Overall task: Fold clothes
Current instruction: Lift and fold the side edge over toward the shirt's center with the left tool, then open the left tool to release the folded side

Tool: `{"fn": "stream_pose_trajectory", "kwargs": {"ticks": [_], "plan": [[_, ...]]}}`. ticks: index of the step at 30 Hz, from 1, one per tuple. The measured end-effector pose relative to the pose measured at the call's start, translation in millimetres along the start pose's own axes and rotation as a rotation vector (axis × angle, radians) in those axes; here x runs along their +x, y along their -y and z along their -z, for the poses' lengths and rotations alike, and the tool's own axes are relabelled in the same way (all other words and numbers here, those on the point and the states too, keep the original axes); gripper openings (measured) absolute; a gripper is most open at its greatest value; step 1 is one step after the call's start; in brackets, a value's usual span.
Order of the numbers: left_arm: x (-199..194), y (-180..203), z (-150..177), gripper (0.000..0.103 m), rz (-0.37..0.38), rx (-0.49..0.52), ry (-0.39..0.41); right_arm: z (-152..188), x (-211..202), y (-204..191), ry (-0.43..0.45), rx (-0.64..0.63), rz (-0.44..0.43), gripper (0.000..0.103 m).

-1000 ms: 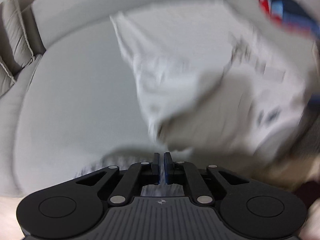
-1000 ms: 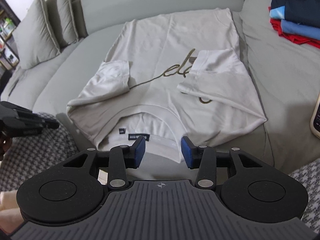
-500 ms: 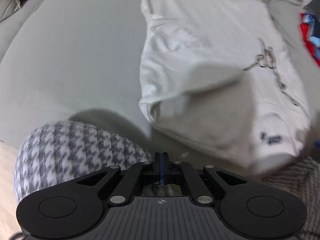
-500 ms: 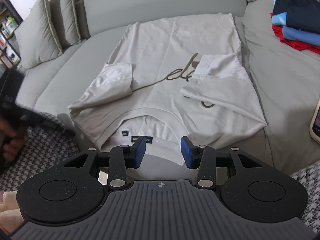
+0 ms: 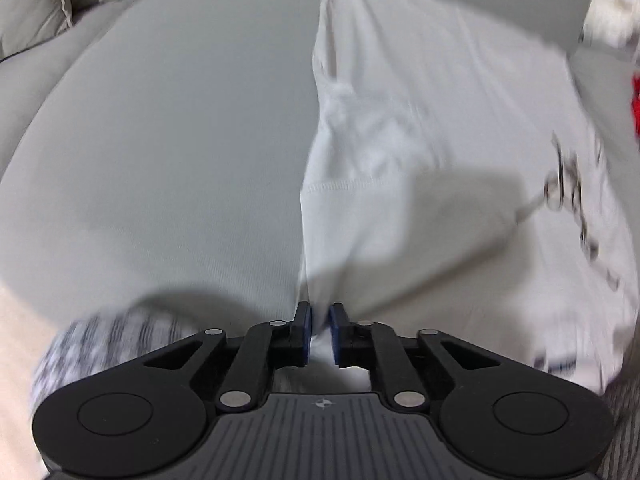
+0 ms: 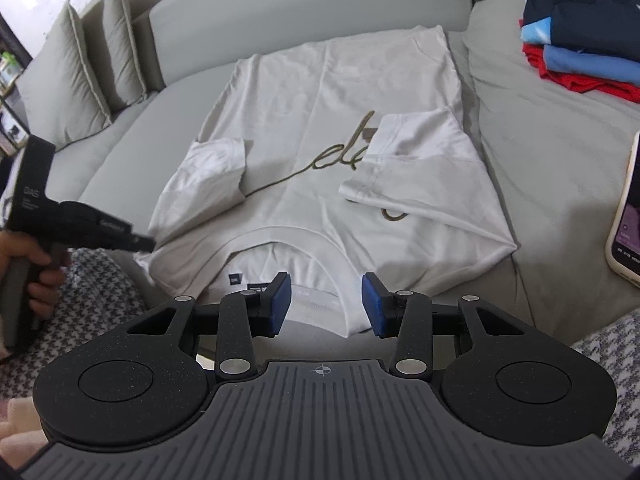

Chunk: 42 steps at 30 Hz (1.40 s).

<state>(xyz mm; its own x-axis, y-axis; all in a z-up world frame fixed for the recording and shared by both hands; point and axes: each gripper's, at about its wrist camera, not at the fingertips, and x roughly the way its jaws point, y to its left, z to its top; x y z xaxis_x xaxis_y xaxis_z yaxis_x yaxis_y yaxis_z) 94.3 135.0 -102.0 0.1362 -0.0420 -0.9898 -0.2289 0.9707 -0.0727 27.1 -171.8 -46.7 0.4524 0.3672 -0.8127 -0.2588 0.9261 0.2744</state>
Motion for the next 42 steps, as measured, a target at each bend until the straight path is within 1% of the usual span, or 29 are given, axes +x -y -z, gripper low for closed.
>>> {"fn": "stream_pose_trajectory", "kwargs": {"ticks": [1,2,3,4,6,7,8,11,12,13,14,16,18,19,20,21,23,24,26,27,29,32,35,36,38,39,40,41,42], "plan": [[2.9,5.2,9.9,0.008,0.036,0.027,-0.091,0.5,0.9,2.1,-0.008,0.007,0.002,0.046],[2.0,10.0,17.6,0.009,0.039,0.064,-0.107,0.5,2.5,4.9,-0.019,0.02,0.006,0.046],[-4.8,15.0,24.3,0.009,0.004,0.111,-0.064,0.6,4.3,7.8,-0.03,0.035,0.01,0.048],[-14.9,20.1,30.0,0.009,-0.019,0.145,0.007,0.7,6.1,10.9,-0.038,0.057,0.018,0.05],[-30.8,27.4,33.3,0.022,0.009,0.166,0.117,1.1,10.2,18.1,-0.054,0.11,0.026,0.057],[-37.7,33.6,33.6,0.028,0.031,0.186,0.163,1.4,12.4,21.7,-0.062,0.136,0.029,0.057],[-41.2,39.4,33.3,0.029,0.046,0.211,0.185,1.7,14.7,23.8,-0.071,0.153,0.032,0.057],[-48.6,70.5,37.1,0.031,0.056,0.381,0.227,3.4,19.8,28.6,-0.089,0.193,0.041,0.057],[-48.6,81.8,38.8,0.033,0.058,0.44,0.233,4.3,20.7,29.4,-0.09,0.201,0.044,0.057],[-46.1,90.4,38.7,0.039,0.069,0.476,0.223,5.2,21.6,30.2,-0.092,0.209,0.047,0.057],[-40.4,94.6,39.2,0.042,0.086,0.477,0.2,6.3,22.9,31.7,-0.093,0.222,0.046,0.057],[-22.9,97.7,38.6,0.042,0.109,0.448,0.134,8.9,28.9,37.1,-0.094,0.264,0.036,0.057],[-6.6,94.0,44.3,0.04,0.084,0.403,0.081,10.1,33.8,39.3,-0.087,0.275,0.035,0.055],[-1.9,94.1,47.7,0.04,0.073,0.39,0.07,10.0,39.9,39.2,-0.083,0.265,0.04,0.054],[0.4,96.2,51.3,0.04,0.066,0.385,0.068,10.2,45.7,38.4,-0.103,0.247,0.053,0.051],[1.0,98.8,54.8,0.04,0.05,0.393,0.058,10.8,53.1,37.5,-0.154,0.233,0.073,0.048],[0.8,100.9,58.5,0.04,0.021,0.407,0.014,14.1,61.9,37.3,-0.243,0.226,0.111,0.049],[-0.1,100.2,60.0,0.041,0.015,0.406,-0.002,15.2,58.2,37.4,-0.241,0.23,0.11,0.048],[-9.4,91.9,65.2,0.046,0.02,0.392,0.025,15.6,51.2,36.8,-0.23,0.223,0.11,0.048],[-16.0,88.0,65.8,0.048,0.024,0.38,0.049,13.6,41.8,34.1,-0.204,0.197,0.115,0.049],[-31.8,81.0,64.8,0.054,0.041,0.356,0.112,7.8,26.4,29.1,-0.155,0.153,0.12,0.052],[-52.0,76.0,55.4,0.058,0.063,0.323,0.224,-7.3,14.0,20.8,-0.077,0.093,0.116,0.053],[-55.1,80.0,39.7,0.06,0.031,0.297,0.303,-26.2,21.4,14.0,-0.015,0.017,0.136,0.052],[-54.2,82.2,33.9,0.061,0.016,0.289,0.325,-33.4,26.2,11.9,0.009,-0.012,0.148,0.049],[-44.0,87.5,21.6,0.061,-0.022,0.276,0.319,-46.4,40.2,11.4,0.036,-0.054,0.177,0.044],[-34.7,90.8,17.3,0.06,-0.037,0.276,0.281,-52.4,50.8,13.1,0.019,-0.058,0.198,0.038],[-24.6,93.3,17.4,0.06,-0.047,0.282,0.227,-56.3,61.1,15.7,-0.011,-0.044,0.214,0.037],[-18.4,93.8,20.5,0.065,-0.053,0.289,0.194,-55.4,66.0,17.3,-0.036,-0.028,0.213,0.036],[-14.3,94.3,26.5,0.067,-0.059,0.3,0.191,-51.2,72.5,19.6,-0.079,-0.011,0.197,0.036]]}}
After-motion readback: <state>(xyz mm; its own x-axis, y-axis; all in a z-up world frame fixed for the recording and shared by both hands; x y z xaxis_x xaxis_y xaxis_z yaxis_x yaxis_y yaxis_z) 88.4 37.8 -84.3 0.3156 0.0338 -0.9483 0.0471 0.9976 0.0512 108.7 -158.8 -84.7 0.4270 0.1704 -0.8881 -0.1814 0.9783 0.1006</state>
